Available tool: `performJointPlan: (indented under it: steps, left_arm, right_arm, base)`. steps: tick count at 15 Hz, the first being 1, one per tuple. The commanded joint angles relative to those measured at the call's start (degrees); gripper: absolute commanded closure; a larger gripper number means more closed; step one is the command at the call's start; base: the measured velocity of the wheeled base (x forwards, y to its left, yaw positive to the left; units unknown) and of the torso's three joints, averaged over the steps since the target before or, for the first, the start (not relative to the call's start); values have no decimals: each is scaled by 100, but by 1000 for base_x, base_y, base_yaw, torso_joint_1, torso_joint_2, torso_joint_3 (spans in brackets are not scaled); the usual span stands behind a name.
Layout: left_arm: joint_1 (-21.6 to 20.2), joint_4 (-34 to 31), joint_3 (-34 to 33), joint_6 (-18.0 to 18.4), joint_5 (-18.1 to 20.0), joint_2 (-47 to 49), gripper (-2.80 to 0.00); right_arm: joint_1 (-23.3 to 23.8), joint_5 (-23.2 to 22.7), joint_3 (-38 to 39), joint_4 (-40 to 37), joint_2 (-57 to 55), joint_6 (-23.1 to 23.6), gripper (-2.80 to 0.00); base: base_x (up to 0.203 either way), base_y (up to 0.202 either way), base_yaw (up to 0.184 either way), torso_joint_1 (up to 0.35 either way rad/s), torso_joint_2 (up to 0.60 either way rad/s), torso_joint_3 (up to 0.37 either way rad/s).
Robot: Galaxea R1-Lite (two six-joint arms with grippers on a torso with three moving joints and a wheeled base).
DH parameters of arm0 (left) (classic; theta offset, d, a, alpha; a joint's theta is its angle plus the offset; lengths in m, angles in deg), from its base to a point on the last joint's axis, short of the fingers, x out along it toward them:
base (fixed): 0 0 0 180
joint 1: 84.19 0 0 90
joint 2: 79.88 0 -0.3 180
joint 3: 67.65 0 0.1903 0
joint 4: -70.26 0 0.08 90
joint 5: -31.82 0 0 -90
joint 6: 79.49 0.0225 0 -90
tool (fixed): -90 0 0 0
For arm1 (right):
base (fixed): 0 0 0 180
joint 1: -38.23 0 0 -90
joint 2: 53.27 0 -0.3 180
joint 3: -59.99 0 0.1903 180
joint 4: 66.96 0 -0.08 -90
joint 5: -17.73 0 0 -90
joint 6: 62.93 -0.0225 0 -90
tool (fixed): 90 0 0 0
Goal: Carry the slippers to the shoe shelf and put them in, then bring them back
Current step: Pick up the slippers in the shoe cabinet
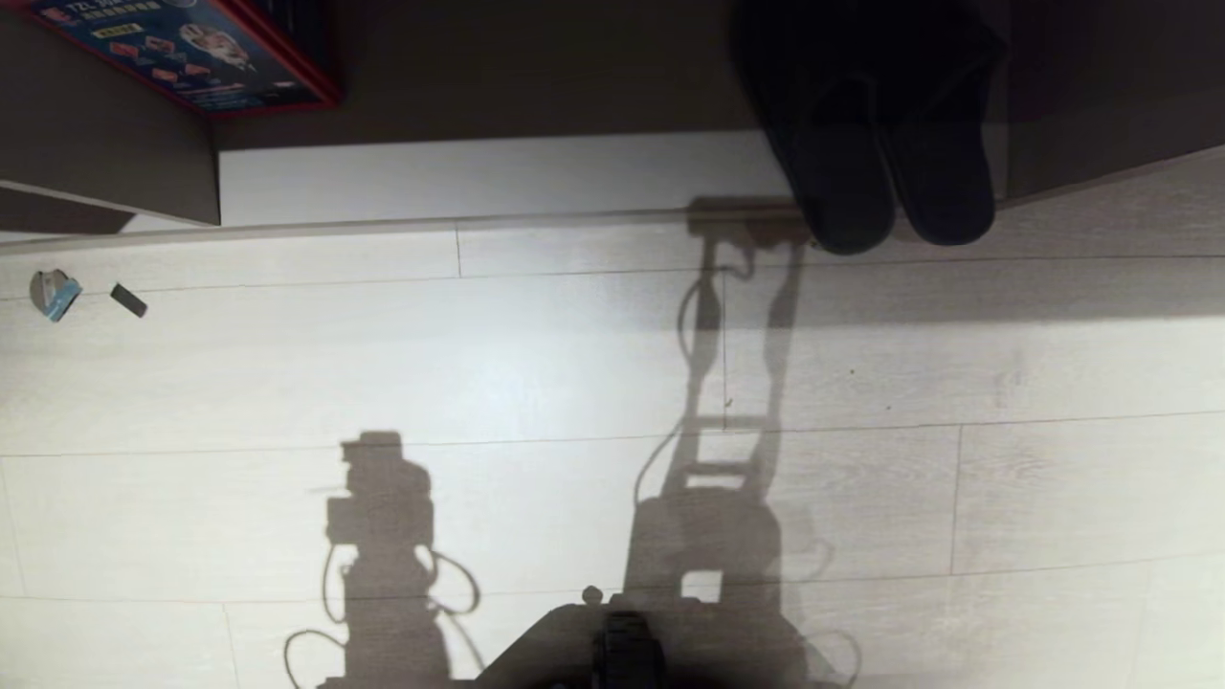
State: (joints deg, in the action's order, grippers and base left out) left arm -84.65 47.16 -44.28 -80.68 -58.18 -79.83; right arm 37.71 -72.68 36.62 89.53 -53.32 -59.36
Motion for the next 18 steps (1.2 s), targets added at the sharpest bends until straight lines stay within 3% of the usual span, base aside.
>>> performJointPlan:
  steps: [1,9,12,15,18]
  left_arm:
    - [-6,0,0,-5,0,4,0]
    - [1,0,0,-5,0,4,0]
    - [-6,0,0,4,0,4,0]
    - [-6,0,0,4,0,4,0]
    - [-5,0,0,4,2,-3,0]
  right_arm:
    - [-2,-2,9,-4,-4,12,0]
    - [-2,-12,-12,15,-4,73,0]
    - [-7,-140,-731,-208,-112,-7,0]
    - [-11,-372,-1596,-517,-1226,-20,0]
    - [-54,-660,-2249,-232,-2820,125,0]
  base:
    - [0,0,0,-5,2,-195]
    - [0,0,0,6,0,-127]
    - [0,0,0,0,0,0]
    - [0,0,0,0,0,0]
    - [0,0,0,0,0,0]
